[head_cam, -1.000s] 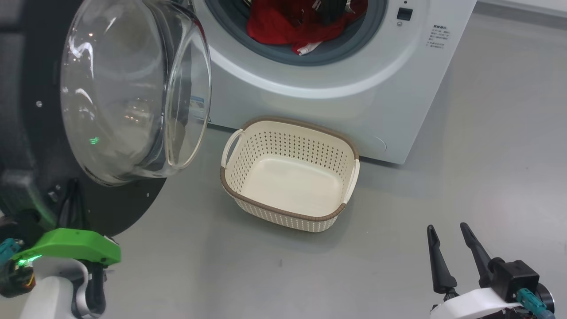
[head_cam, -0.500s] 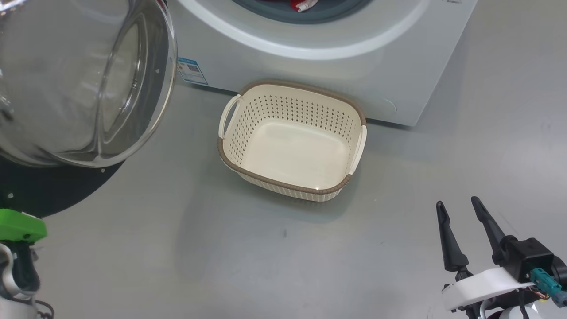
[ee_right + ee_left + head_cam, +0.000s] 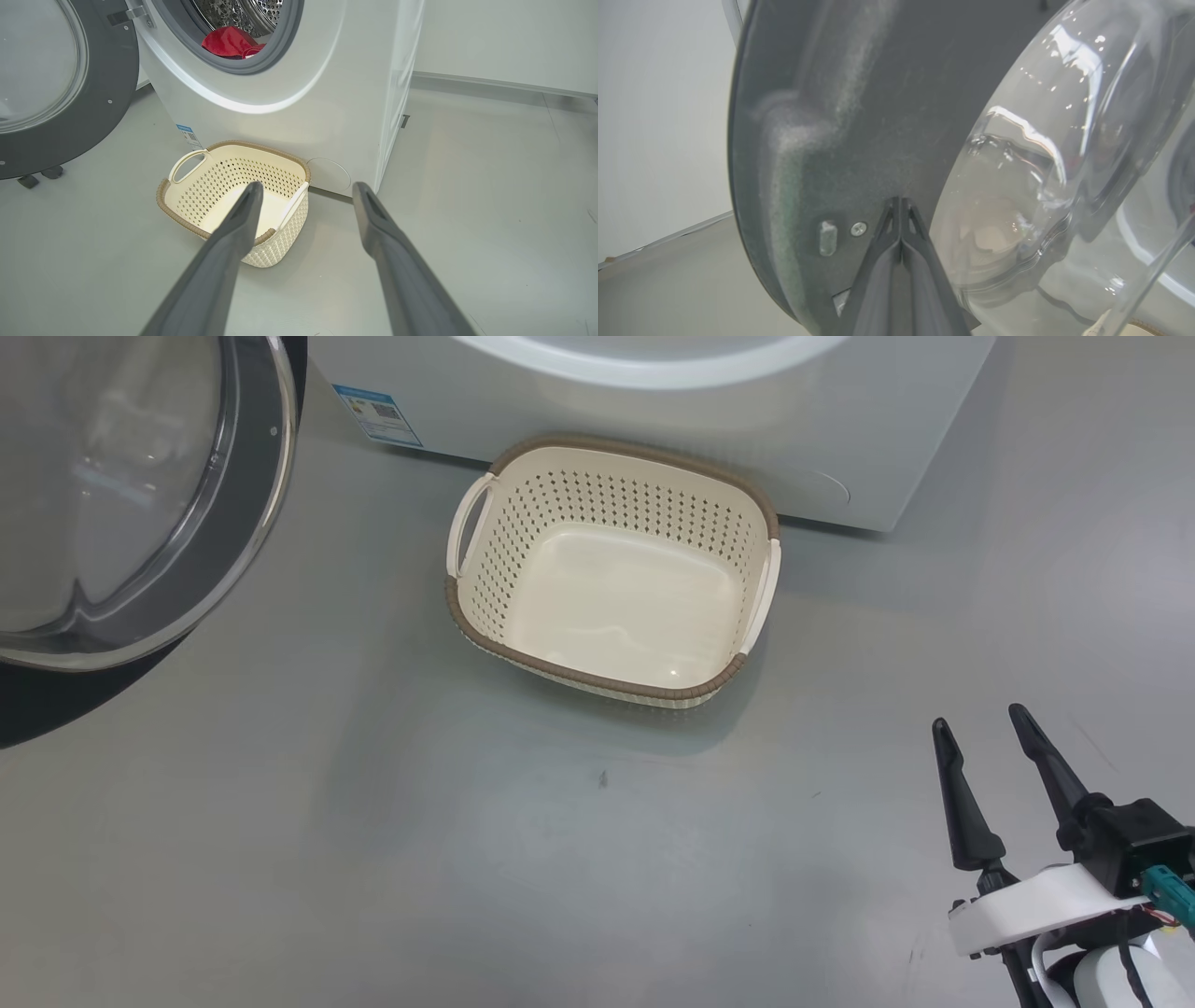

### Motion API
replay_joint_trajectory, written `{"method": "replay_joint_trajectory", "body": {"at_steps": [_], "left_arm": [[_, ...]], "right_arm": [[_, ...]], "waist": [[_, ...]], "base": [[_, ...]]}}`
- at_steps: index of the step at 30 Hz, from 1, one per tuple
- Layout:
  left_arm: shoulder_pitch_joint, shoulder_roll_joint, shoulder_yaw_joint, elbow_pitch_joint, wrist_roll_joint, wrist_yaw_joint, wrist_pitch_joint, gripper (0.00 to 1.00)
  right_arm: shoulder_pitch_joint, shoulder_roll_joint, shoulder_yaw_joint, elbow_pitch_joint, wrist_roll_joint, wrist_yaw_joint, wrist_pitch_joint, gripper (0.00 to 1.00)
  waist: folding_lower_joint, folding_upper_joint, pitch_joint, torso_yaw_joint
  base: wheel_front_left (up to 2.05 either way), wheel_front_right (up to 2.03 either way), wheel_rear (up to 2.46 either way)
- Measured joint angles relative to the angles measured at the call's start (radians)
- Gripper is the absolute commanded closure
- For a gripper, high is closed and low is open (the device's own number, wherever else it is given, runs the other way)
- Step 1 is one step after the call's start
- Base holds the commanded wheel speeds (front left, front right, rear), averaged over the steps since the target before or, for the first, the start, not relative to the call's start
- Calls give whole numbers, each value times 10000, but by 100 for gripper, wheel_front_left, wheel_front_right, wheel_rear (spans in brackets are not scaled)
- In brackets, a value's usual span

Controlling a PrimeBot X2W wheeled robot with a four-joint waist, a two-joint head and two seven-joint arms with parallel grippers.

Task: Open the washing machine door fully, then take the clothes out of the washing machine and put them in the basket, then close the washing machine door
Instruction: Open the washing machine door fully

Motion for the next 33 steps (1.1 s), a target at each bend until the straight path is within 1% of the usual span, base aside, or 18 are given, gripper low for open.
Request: {"method": "replay_joint_trajectory", "body": {"at_steps": [2,4,11,13,20,28,33], "left_arm": [[-96,73,59,136,-33,-29,-2,100],[-213,94,67,307,-33,-52,-54,100],[-465,90,-12,673,-33,-222,-105,100],[-546,58,-98,798,-29,-234,-153,100],[-620,23,-376,1064,130,-493,-232,100],[-643,-330,-999,1099,633,-836,-320,100],[-593,-558,-1398,1070,911,-941,-408,100]], "right_arm": [[-14,-25,-44,-36,0,-12,27,0],[-37,-40,-113,-40,0,-92,27,0],[-85,-56,-128,-44,0,-96,73,0],[-97,-54,-125,-29,0,-96,73,0],[-101,58,-105,96,19,-90,50,0],[-105,295,-96,449,117,-88,-198,0],[-107,522,-84,704,295,-86,-349,0]], "waist": [[0,0,79,-38],[0,0,133,-68],[0,0,172,-82],[0,0,140,-79],[0,0,-131,-71],[0,0,-667,-54],[0,0,-1132,-83]], "base": [[0,0,0],[0,0,0],[0,0,0],[0,0,0],[0,0,0],[0,0,0],[0,0,0]]}}
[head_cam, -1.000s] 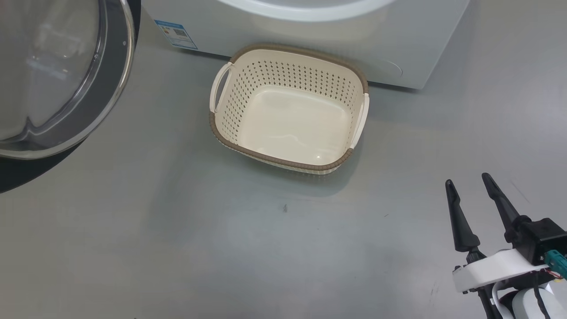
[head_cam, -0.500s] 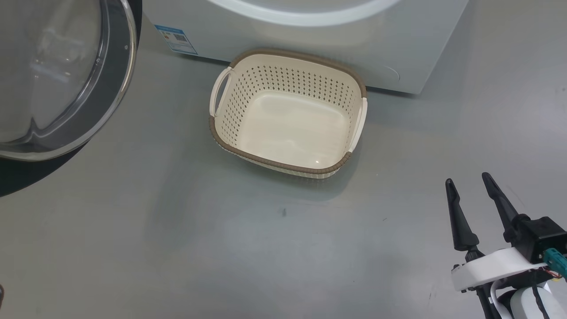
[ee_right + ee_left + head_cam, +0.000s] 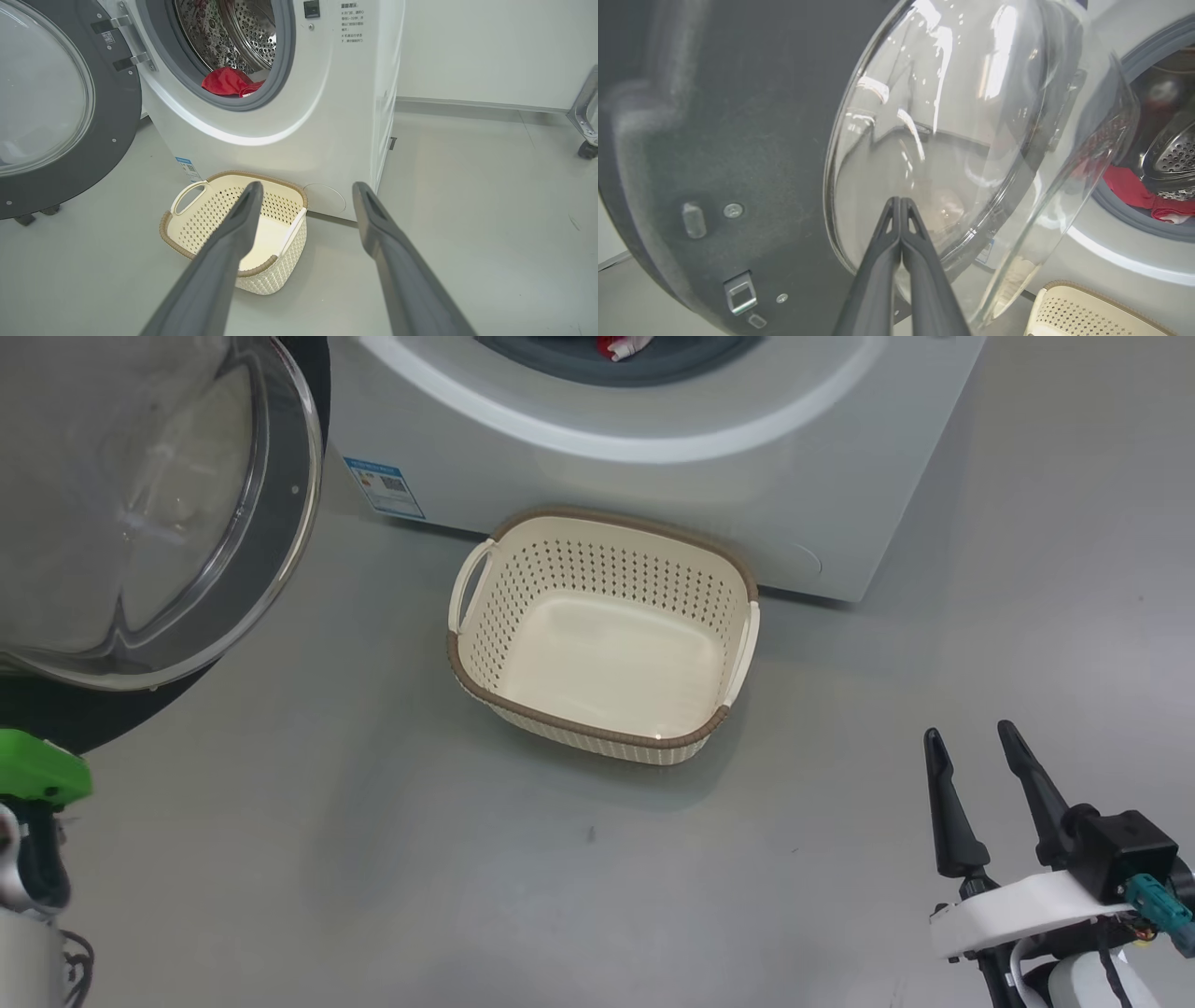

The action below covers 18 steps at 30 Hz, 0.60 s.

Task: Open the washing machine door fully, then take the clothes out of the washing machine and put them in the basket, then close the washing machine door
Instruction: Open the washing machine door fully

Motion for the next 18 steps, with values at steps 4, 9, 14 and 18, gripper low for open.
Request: {"method": "replay_joint_trajectory", "body": {"at_steps": [4,9,14,18], "left_arm": [[241,-297,-403,-88,313,-196,0,100],[774,-700,-884,-299,525,-385,-82,100],[1301,-855,-1300,-570,920,-506,-86,100],[1779,-966,-1588,-813,1085,-520,-86,100]], "right_arm": [[8,219,-50,199,215,0,-125,0],[52,408,-59,393,368,0,-238,0],[222,690,-190,445,713,2,-299,0],[317,681,-359,407,802,2,-376,0]], "waist": [[0,0,-420,-51],[0,0,-971,-151],[0,0,-1511,-310],[0,0,-1892,-492]], "base": [[0,0,0],[0,0,0],[0,0,0],[0,0,0]]}}
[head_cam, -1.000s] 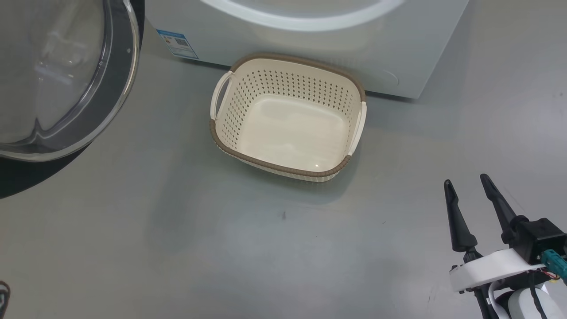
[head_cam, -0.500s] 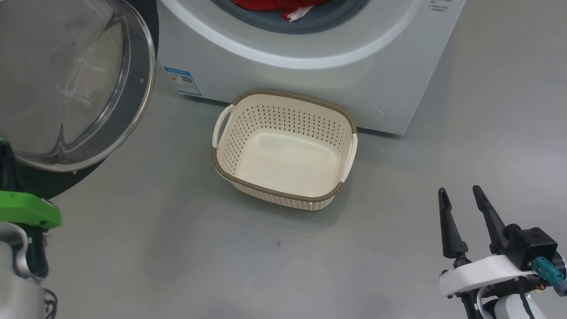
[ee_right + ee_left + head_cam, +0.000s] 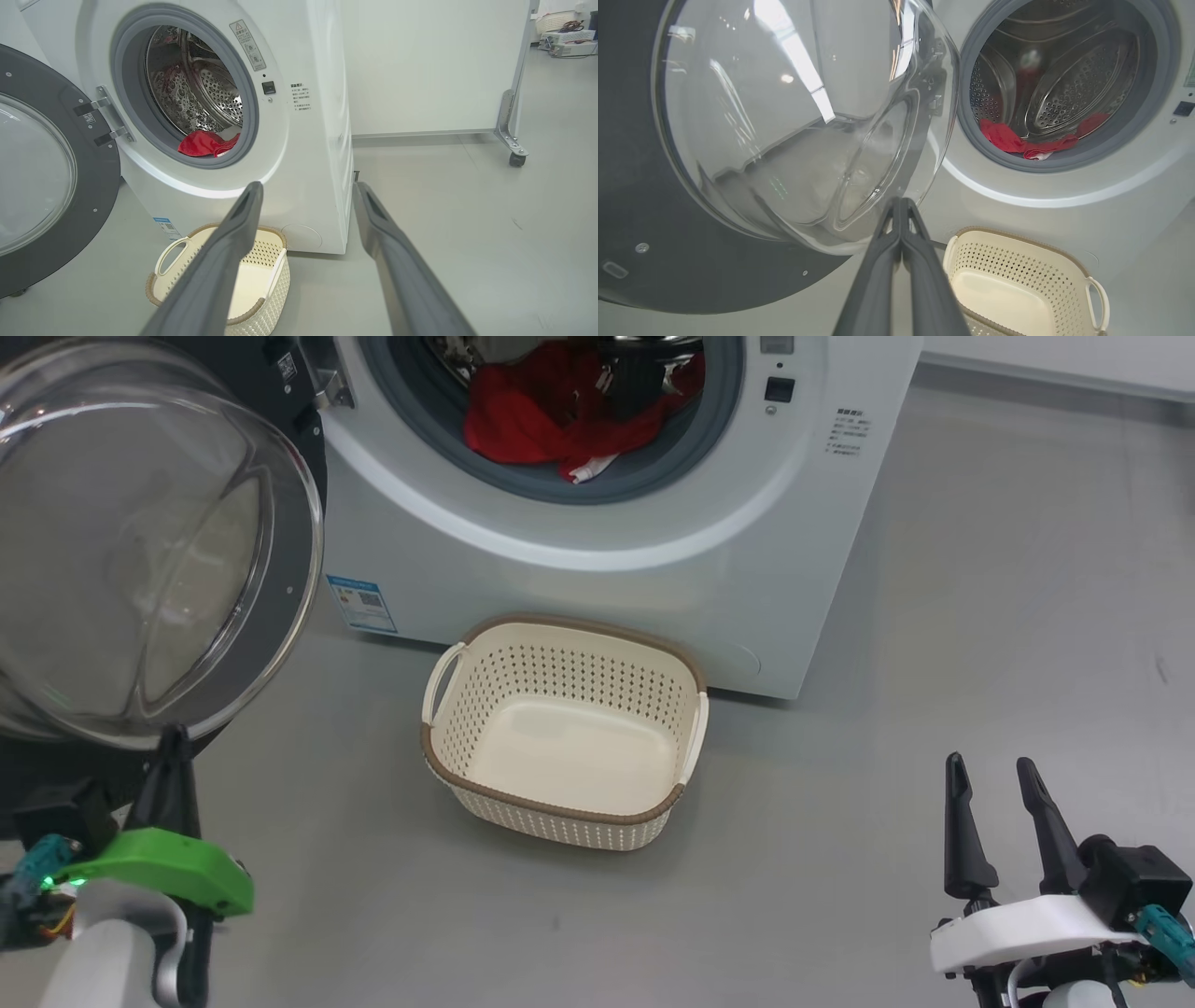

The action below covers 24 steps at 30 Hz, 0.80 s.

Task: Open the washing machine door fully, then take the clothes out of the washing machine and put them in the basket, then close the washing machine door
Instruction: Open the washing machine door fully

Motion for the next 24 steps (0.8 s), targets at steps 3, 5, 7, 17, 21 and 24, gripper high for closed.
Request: {"method": "replay_joint_trajectory", "body": {"at_steps": [3,5,7,17,21,24], "left_arm": [[364,-153,-159,-213,84,-4,0,100],[566,-188,-245,-372,113,-4,0,100],[770,-188,-303,-637,309,-4,-2,100],[1437,-930,-690,-1772,454,-94,-4,100],[1683,-1012,-719,-2245,485,-178,-17,100],[1766,-1064,-715,-2569,533,-226,-19,86]], "right_arm": [[164,-8,-92,-21,8,0,-4,0],[245,-8,-127,-36,10,0,-10,0],[280,-8,-121,-117,10,4,-12,0],[323,-46,-163,-295,10,98,-86,0],[323,-44,-144,-374,8,140,-88,0],[324,-44,-128,-405,2,190,-88,0]], "waist": [[0,0,-226,-182],[0,0,-344,-323],[0,0,-429,-480],[0,0,-538,-1163],[0,0,-520,-1356],[0,0,-484,-1477]], "base": [[0,0,0],[0,0,0],[0,0,0],[0,0,0],[0,0,0],[0,0,0]]}}
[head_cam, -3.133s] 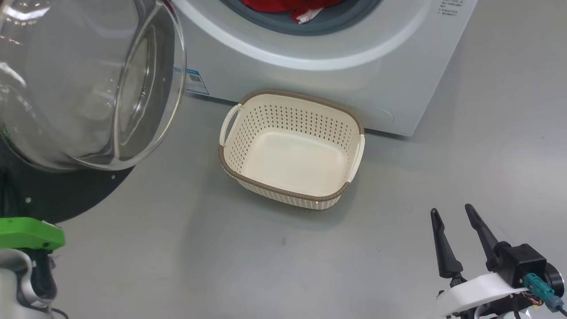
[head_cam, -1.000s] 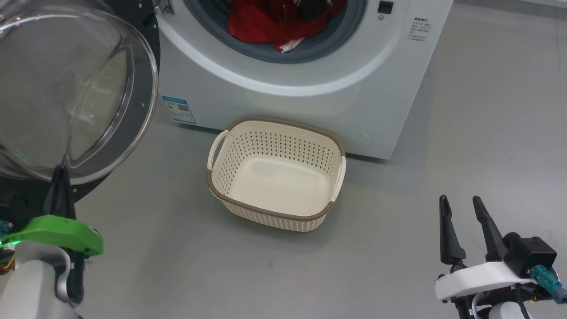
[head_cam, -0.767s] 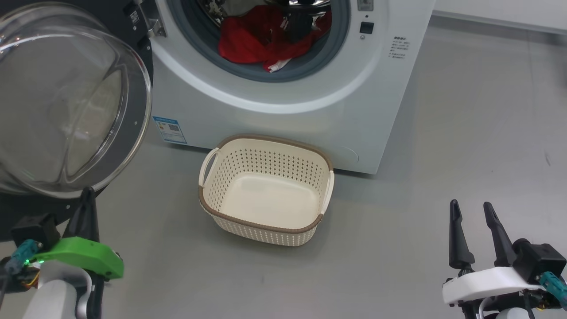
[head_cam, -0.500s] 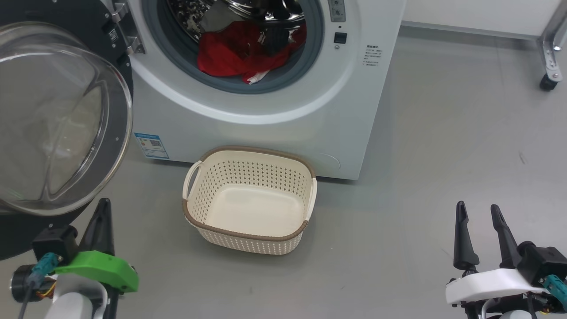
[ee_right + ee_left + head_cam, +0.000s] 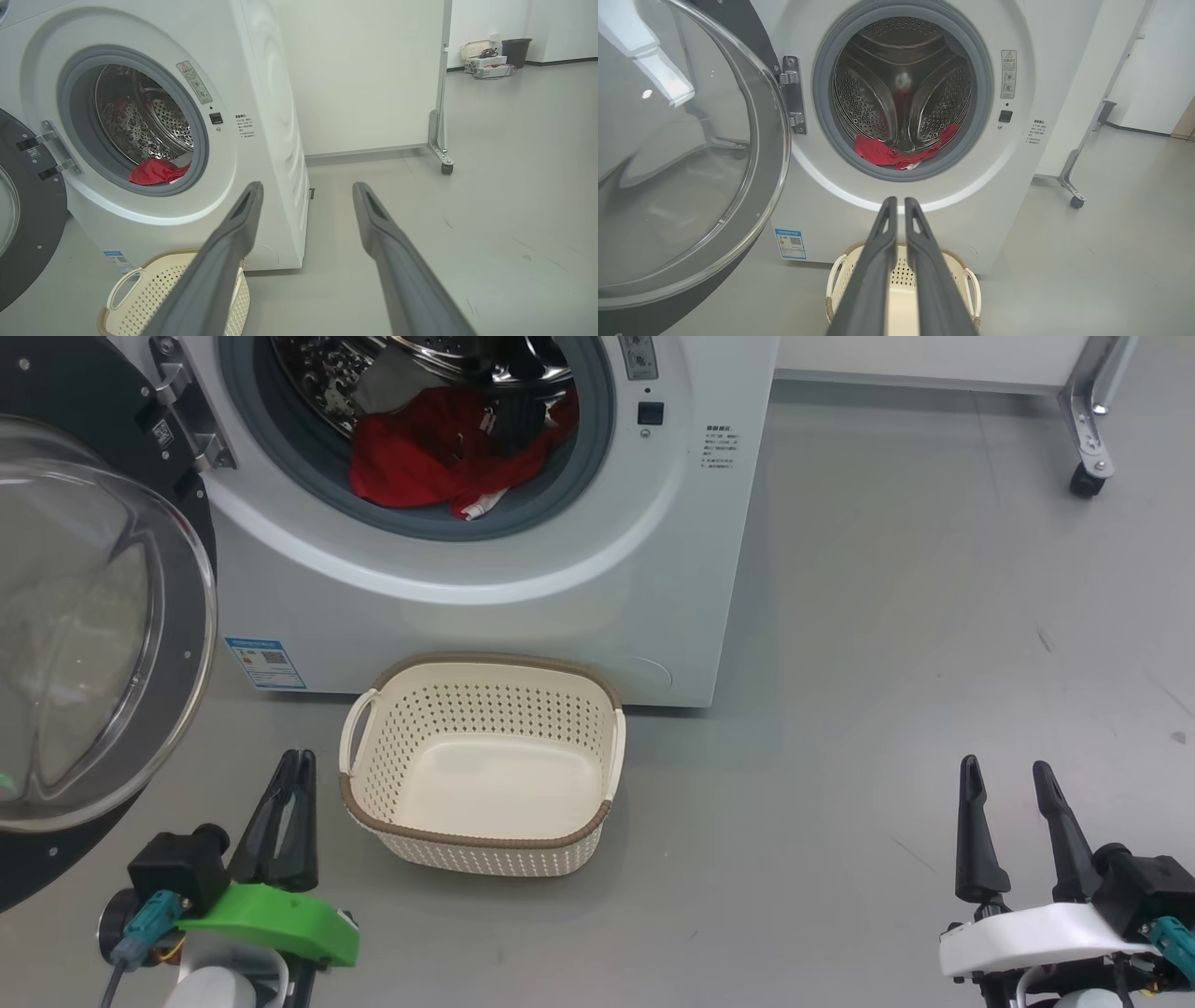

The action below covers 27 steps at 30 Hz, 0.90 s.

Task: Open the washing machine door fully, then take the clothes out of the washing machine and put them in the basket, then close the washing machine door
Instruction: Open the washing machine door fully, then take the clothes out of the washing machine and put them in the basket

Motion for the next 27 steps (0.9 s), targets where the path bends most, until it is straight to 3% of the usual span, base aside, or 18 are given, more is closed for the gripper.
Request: {"method": "replay_joint_trajectory", "body": {"at_steps": [3,5,27], "left_arm": [[125,-19,2,-274,61,-44,0,63],[210,-27,-75,-376,186,-75,-2,1],[713,-176,-82,-1074,709,-155,-10,0]], "right_arm": [[10,-2,10,2,-10,2,-2,0],[49,-6,-31,0,-12,2,-8,0],[155,-61,-23,2,-222,13,-12,0]], "waist": [[0,0,24,-106],[0,0,51,-149],[0,0,277,-261]], "base": [[0,0,0],[0,0,0],[0,0,0]]}}
